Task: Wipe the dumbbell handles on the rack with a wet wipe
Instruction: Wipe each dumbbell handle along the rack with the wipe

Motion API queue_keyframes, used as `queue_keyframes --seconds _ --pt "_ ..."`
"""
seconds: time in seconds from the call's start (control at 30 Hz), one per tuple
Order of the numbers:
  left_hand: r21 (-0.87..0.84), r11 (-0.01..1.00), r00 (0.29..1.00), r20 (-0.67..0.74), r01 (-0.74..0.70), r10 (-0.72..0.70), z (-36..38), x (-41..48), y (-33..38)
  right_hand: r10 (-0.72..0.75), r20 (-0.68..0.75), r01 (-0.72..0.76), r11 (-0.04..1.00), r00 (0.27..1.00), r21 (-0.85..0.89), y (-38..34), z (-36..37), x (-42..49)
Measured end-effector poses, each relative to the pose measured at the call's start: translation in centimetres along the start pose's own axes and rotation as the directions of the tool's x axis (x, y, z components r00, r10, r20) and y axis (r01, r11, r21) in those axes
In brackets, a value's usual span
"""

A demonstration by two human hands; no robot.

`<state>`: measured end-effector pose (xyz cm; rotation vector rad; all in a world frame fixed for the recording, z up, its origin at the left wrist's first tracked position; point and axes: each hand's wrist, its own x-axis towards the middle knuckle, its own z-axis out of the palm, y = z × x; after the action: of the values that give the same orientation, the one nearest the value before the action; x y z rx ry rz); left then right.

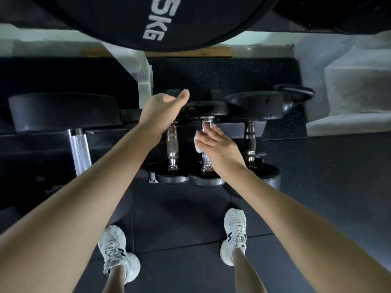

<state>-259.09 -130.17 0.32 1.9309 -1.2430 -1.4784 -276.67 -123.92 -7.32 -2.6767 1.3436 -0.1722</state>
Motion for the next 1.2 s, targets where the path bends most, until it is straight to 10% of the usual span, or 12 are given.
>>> queue_keyframes --seconds 0.13,0.23,0.3,0.4,0.53,0.83,1.1,1.2 --pt "-0.083 0.997 1.0 0.018 0.002 0.0 -2.3 -2.1 -1.9 -0.028 0.371 0.001 0.997 0.928 0.073 -0.3 -2.2 -1.2" --pt "-0.097 0.994 0.998 -0.024 0.058 -0.061 -3.6 -3.4 -3.1 -0.093 0.388 0.073 0.995 0.917 0.066 -0.8 -3.6 -2.1" --pt "-0.108 0.99 0.994 -0.045 0.095 -0.101 -4.4 -4.0 -3.8 0.085 0.333 -0.152 0.972 0.939 0.178 -1.4 -4.4 -2.5" --pt "-0.13 0.982 0.987 -0.06 0.138 -0.147 -4.9 -4.7 -5.1 0.532 0.338 -0.625 0.58 0.777 0.523 -3.2 -6.3 -1.4" --pt "-0.129 0.979 0.982 -0.091 0.155 -0.168 -5.1 -5.1 -6.7 0.678 0.392 -0.694 0.245 0.622 0.677 -6.1 -5.8 1.8" --pt "0.118 0.98 0.979 -0.106 -0.162 0.174 -5.4 -1.9 -9.9 0.748 0.173 -0.687 0.458 0.641 0.564 -9.9 3.0 8.1" --pt "-0.037 0.999 0.999 -0.029 -0.014 0.013 -5.6 1.4 -9.4 0.729 0.343 -0.794 0.457 0.592 0.4 -12.0 4.8 4.1" --pt "-0.046 0.999 1.0 -0.003 -0.018 0.018 -5.5 1.6 -9.3 0.726 0.157 -0.714 0.571 0.669 0.405 -11.2 3.5 5.2"
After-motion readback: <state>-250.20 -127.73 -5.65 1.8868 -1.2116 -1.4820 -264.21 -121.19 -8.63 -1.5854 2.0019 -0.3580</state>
